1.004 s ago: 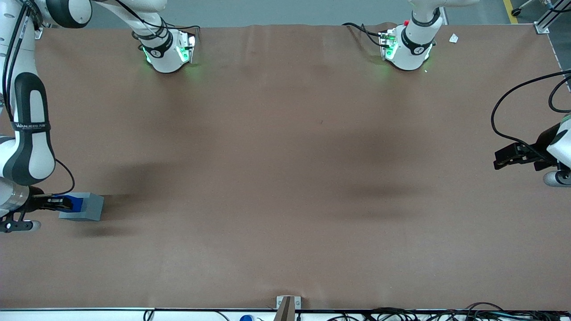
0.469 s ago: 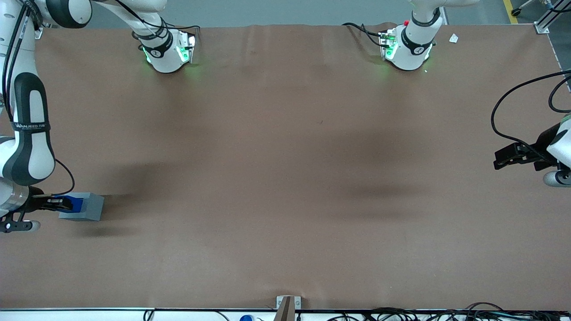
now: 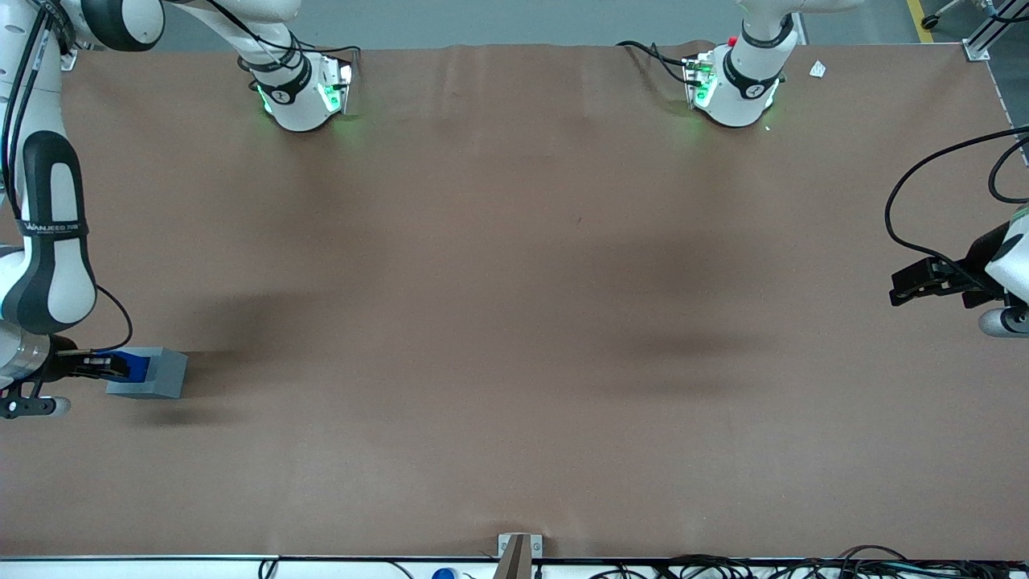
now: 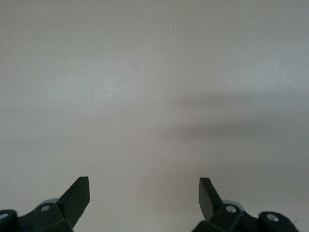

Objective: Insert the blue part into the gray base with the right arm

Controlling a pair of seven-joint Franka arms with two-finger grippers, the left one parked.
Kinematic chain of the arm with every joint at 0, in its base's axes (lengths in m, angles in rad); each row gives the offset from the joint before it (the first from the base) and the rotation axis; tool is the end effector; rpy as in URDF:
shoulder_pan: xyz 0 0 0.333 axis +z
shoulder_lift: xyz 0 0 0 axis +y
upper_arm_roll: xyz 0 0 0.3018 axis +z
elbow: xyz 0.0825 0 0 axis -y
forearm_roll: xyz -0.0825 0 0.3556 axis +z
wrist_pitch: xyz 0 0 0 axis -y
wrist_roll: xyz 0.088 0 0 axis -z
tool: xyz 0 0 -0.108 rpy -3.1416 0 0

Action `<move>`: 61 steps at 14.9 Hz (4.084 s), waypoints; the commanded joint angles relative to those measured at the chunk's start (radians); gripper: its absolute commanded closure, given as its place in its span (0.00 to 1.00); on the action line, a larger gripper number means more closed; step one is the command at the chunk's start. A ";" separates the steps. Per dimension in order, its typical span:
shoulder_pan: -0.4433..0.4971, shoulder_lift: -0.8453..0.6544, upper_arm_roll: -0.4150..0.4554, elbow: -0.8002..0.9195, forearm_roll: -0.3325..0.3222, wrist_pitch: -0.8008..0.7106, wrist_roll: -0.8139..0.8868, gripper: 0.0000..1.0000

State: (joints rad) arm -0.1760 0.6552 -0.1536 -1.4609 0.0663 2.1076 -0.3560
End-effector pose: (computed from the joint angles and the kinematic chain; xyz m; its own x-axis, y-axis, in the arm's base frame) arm 0.6534 -0.2004 0.3032 0.9996 0.0235 -0.0132 0.0240 -0.9991 0.0340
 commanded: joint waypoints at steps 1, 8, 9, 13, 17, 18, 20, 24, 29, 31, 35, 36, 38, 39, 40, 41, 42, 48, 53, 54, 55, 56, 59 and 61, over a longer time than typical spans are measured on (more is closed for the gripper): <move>-0.017 0.009 0.012 0.007 0.012 0.000 -0.003 0.99; -0.011 0.011 0.012 0.007 0.021 0.002 0.003 0.99; -0.010 0.011 0.012 0.007 0.024 0.002 0.005 0.99; -0.008 0.012 0.012 0.007 0.024 0.003 0.011 0.97; -0.010 0.014 0.012 0.007 0.024 0.008 0.006 0.12; -0.010 0.014 0.012 0.007 0.024 0.006 0.008 0.00; -0.008 0.012 0.012 0.008 0.024 0.002 0.009 0.00; 0.018 -0.031 0.012 0.019 0.024 -0.076 0.011 0.00; 0.093 -0.224 0.012 0.019 0.021 -0.263 0.109 0.00; 0.128 -0.300 0.012 0.019 0.015 -0.375 0.164 0.00; 0.211 -0.428 0.012 0.005 0.013 -0.541 0.317 0.00; 0.223 -0.454 0.012 0.004 0.013 -0.569 0.321 0.00; 0.249 -0.546 0.012 -0.060 0.013 -0.568 0.322 0.00; 0.260 -0.596 0.012 -0.106 0.013 -0.552 0.322 0.00; 0.263 -0.642 0.012 -0.148 0.012 -0.538 0.322 0.00; 0.265 -0.684 0.012 -0.188 0.012 -0.532 0.321 0.00; 0.266 -0.719 0.014 -0.218 0.009 -0.529 0.321 0.00; 0.273 -0.912 0.028 -0.415 -0.028 -0.453 0.324 0.00; 0.262 -0.911 0.049 -0.357 -0.063 -0.495 0.359 0.00; 0.262 -0.895 0.048 -0.333 -0.063 -0.505 0.361 0.00; 0.260 -0.876 0.046 -0.303 -0.062 -0.508 0.358 0.00; 0.260 -0.856 0.046 -0.277 -0.060 -0.515 0.356 0.00; 0.257 -0.793 0.046 -0.193 -0.059 -0.563 0.356 0.00; 0.257 -0.776 0.045 -0.182 -0.057 -0.561 0.356 0.00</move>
State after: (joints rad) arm 0.0833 -0.1652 -0.1082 -1.6946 0.0161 1.5705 -0.0121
